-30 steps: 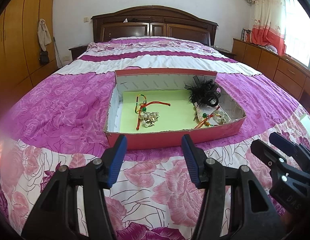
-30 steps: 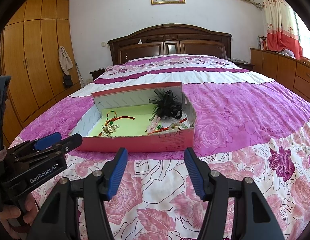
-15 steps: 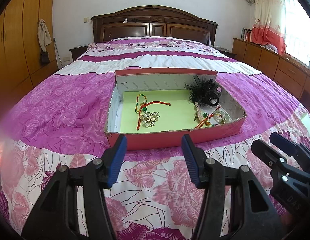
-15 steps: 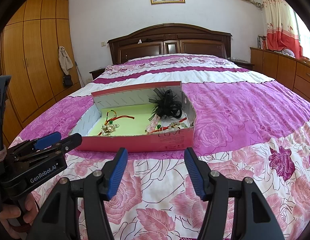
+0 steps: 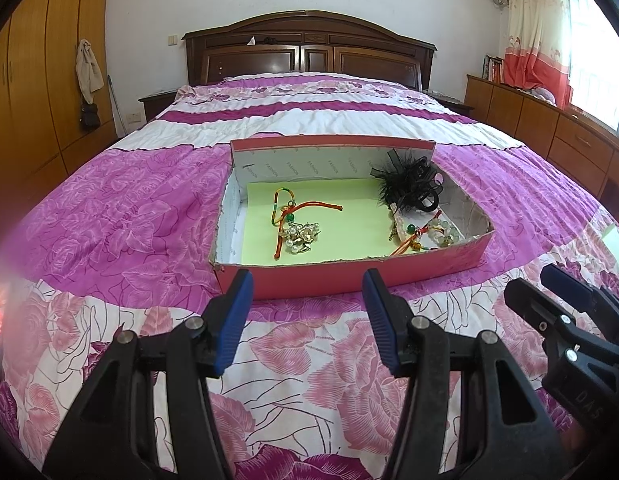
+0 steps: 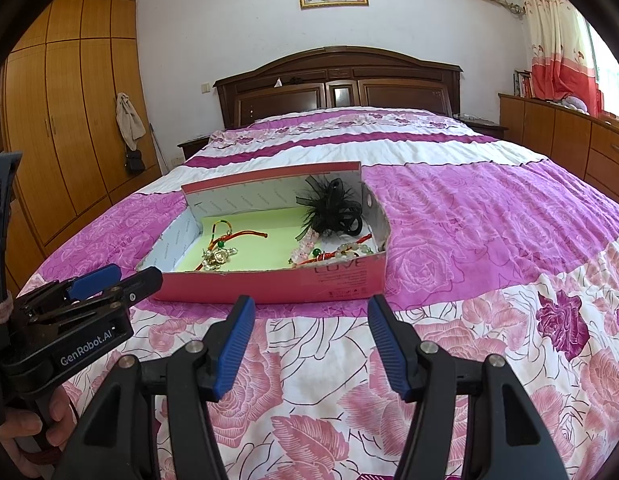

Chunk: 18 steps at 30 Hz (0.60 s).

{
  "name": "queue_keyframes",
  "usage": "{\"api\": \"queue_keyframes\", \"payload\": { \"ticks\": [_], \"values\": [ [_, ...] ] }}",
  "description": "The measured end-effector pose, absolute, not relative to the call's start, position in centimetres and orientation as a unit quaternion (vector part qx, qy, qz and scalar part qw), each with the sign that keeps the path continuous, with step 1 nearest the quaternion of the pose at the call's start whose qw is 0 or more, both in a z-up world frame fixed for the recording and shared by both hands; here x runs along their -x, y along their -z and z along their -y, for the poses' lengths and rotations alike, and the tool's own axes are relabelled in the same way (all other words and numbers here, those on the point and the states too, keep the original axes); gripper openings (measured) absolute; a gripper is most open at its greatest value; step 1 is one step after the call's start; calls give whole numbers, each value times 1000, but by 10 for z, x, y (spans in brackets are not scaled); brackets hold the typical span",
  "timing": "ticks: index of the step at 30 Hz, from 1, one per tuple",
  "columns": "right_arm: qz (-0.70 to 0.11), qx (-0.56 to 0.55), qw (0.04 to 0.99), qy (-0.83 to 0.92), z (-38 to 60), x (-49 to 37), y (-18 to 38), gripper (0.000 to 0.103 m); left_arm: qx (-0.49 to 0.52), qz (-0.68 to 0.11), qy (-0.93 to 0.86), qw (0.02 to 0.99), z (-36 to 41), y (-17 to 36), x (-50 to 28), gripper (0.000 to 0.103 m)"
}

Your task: Organize jewelry

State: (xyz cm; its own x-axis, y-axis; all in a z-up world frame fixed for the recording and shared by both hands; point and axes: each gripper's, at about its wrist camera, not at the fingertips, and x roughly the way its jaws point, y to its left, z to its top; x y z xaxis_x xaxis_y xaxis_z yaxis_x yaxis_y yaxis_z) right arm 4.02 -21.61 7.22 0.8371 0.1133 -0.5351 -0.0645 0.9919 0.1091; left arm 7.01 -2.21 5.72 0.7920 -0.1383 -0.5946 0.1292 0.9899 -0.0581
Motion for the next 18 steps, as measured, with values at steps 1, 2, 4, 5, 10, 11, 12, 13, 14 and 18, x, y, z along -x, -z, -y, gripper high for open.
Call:
{"api": "queue_keyframes", "payload": {
  "ticks": [1, 2, 4, 5, 10, 11, 12, 13, 14, 18],
  "values": [
    [-282, -43, 957, -46, 216, -40, -72, 62, 7, -315, 70, 946, 22, -57, -70, 49],
    [-281, -43, 958, -46, 216, -40, -72, 62, 7, -315, 70, 946, 21, -56, -71, 49],
    [-282, -43, 957, -46, 216, -40, -72, 62, 7, -315, 70, 947, 22, -56, -70, 49],
    [-282, -43, 957, -46, 216, -40, -72, 62, 7, -315, 70, 947, 21, -56, -70, 49],
    [-282, -43, 957, -46, 216, -40, -72, 62, 5, -316, 68, 946, 21, -56, -71, 49],
    [-282, -43, 957, -47, 217, -40, -72, 62, 5, -316, 68, 946, 21, -56, -71, 49],
    [-282, -43, 957, -47, 216, -40, -72, 62, 5, -316, 68, 946, 21, -56, -71, 49],
    [-282, -43, 957, -46, 216, -40, -72, 62, 4, -317, 67, 946, 22, -56, -70, 49],
    [-282, -44, 957, -46, 217, -40, -72, 62, 4, -317, 67, 946, 22, -55, -71, 49],
    [-282, -43, 957, -46, 217, -40, -72, 62, 4, -316, 67, 946, 22, -55, -70, 49]
  ]
}}
